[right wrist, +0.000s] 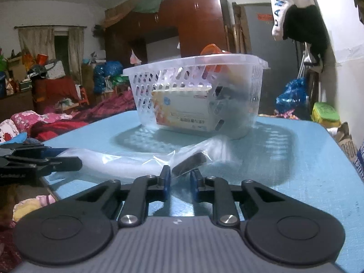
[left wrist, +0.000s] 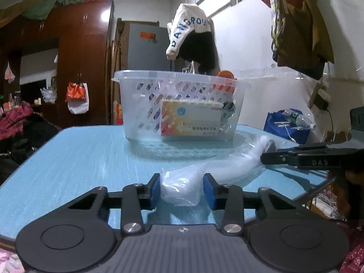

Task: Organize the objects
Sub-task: 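Close both tools on the clear plastic bag and lift it, then carry the plastic bag over the basket and release it from both tools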

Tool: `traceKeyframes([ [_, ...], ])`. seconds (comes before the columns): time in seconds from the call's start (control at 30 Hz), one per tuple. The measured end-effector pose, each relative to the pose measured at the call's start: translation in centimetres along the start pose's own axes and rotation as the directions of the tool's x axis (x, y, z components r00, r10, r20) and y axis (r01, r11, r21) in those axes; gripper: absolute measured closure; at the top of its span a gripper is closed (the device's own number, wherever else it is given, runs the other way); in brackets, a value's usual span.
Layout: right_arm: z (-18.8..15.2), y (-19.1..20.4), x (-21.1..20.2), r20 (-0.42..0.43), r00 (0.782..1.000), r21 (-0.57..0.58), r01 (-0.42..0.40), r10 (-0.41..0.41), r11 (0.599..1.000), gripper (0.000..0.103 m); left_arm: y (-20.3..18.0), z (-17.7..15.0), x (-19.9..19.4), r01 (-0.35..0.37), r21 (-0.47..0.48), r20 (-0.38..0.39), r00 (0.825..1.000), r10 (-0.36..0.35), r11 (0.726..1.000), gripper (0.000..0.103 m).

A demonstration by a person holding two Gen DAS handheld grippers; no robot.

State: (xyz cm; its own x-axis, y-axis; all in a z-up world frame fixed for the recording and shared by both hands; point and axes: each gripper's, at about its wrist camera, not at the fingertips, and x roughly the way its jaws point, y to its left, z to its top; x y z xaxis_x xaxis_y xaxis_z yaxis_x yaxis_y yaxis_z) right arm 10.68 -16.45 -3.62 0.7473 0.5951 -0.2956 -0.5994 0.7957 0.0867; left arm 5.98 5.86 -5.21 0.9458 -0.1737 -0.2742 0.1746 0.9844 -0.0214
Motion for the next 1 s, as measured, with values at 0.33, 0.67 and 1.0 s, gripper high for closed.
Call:
traceKeyframes([
  [0.33, 0.4, 1.2, -1.5, 0.085, 0.996, -0.042, 0.003, 0.000, 0.999, 0.084, 0.1, 0.4, -1.1, -0.002, 0.022, 0.081, 0.997, 0.000, 1.000, 0.068],
  [0.67, 4.7, 2.0, -2.9, 0.188, 0.982, -0.072, 0.016, -0.002, 0.997, 0.084, 0.1, 5.5, -2.5, -0.011, 0.042, 0.204, 0.979, 0.002, 0.999, 0.068],
  [1.0, 15.1, 0.7, 1.4, 0.240, 0.970, -0.077, 0.063, -0.043, 0.995, 0.084, 2.4, 17.5, 4.6, -0.078, -0.019, 0.237, 0.968, 0.080, 0.997, 0.068],
])
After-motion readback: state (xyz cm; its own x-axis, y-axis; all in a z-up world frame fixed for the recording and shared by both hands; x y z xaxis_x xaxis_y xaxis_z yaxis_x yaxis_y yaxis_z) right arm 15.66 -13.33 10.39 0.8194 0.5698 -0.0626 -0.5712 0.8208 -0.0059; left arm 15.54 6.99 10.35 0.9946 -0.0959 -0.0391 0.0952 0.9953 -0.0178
